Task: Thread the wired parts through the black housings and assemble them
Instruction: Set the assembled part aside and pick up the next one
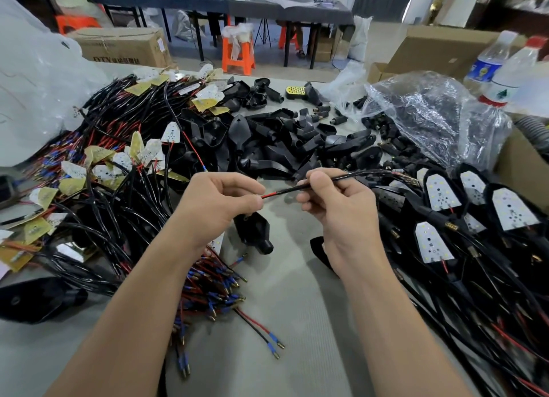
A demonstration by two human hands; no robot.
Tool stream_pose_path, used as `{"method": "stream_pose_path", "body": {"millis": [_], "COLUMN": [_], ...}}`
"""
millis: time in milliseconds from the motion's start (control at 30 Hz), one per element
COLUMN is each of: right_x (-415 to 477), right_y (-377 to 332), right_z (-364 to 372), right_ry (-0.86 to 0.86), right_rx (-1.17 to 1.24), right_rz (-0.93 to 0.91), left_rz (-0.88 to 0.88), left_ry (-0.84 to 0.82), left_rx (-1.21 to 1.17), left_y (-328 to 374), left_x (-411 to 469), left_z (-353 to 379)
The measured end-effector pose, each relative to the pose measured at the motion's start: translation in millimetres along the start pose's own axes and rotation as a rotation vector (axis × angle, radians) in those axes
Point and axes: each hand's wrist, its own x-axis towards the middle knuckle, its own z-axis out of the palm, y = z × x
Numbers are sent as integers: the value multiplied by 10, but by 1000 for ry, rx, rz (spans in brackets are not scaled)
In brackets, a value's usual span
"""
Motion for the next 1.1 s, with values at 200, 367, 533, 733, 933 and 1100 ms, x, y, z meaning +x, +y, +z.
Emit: {"method": "stream_pose_path", "body": {"millis": [200, 367, 533, 733, 933, 1100], "right_x": [-83, -141, -128, -105, -146, -131], "right_y": [19, 27, -21, -51, 35, 49], "right_z": [74, 146, 115, 92, 155, 126], "right_ry": [-126, -184, -159, -97, -157, -174], "right_rx": [-100, -39, -41, 5, -75, -134], "right_rz": [30, 71, 13, -26, 3, -11], "left_rz": [27, 30, -9, -77, -10, -1], "left_ry": [-41, -82, -88, -79, -96, -87], "left_rx": [-22, -122, -134, -23, -138, -129], "left_y": [-7, -10, -4, -16, -10, -25], "left_x": [-8, -15, -7, 1, -18, -2], "left_z": [15, 28, 20, -82, 10, 38]}}
